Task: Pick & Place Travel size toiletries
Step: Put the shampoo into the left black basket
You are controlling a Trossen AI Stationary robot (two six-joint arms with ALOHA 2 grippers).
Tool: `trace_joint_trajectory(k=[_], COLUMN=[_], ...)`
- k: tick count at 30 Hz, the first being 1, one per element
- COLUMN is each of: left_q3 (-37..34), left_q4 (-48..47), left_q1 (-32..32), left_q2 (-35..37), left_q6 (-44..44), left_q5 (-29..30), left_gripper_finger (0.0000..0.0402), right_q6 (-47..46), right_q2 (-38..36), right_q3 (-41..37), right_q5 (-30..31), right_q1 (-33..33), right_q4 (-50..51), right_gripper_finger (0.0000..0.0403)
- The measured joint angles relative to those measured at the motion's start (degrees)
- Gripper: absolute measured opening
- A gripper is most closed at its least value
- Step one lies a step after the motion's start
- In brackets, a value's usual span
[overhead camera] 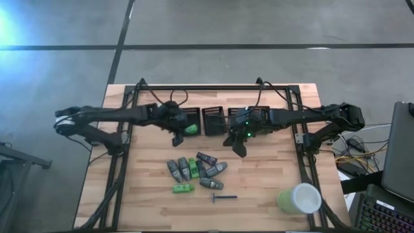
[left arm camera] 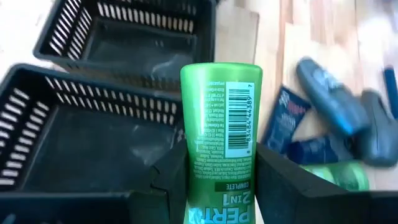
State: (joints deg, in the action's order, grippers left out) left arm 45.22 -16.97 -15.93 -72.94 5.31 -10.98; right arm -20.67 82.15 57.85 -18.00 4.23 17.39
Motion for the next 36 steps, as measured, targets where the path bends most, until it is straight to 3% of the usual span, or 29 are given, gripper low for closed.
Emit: trace_joint_trajectory(k=[2,6,8,12,19,21,24,28,30,36], left_q3=[1.8,4.0,4.5,6.3,12.8,13.8,15.3,16.7,17.7,20.0], left_q4=[0.1,0.2,0.0,-4.6,-17.2,-17.1,-16.7,-16.3,-16.7,-16.3], left_q1=[-1.2,-4.6,-5.8,-5.6,-4.2,-4.1,-4.5,-4.7,-4.6,-6.3], left_q2=[-1.7,-5.3,-6.7,-7.1,-6.6,-7.3,-9.6,-13.6,-15.9,-20.3], left_q6=[5.0,23.5,24.0,-3.4,-57.2,-63.3,-64.4,-59.3,-49.9,3.9], left_q5=[-0.1,0.5,-0.9,-4.4,9.8,11.8,12.2,12.6,13.5,15.5], left_gripper_finger=[0.0149,0.0149,0.0149,0.0149,0.0149,0.0149,0.0149,0.0149,0.0149,0.0149], right_q6=[-0.1,-0.3,-0.3,-0.3,-0.3,-0.3,-0.9,-1.7,-1.9,-2.7], right_q2=[0.0,0.0,0.0,0.0,0.0,0.0,0.0,0.0,0.0,0.0], right_q3=[0.0,0.0,0.0,0.0,0.0,-0.1,-0.2,-0.3,-0.3,-0.4], right_q5=[0.0,0.0,0.0,0.0,0.0,0.0,0.0,0.0,0.0,0.0], right_q1=[0.0,0.0,0.0,0.0,-0.4,-0.3,-0.3,-0.3,-0.3,-0.3], right_q4=[0.1,0.2,0.2,0.5,0.8,0.8,0.8,0.8,0.8,1.4], right_gripper_finger=[0.0035,0.0045,0.0051,0.0064,0.0087,0.0093,0.0102,0.0112,0.0117,0.0132])
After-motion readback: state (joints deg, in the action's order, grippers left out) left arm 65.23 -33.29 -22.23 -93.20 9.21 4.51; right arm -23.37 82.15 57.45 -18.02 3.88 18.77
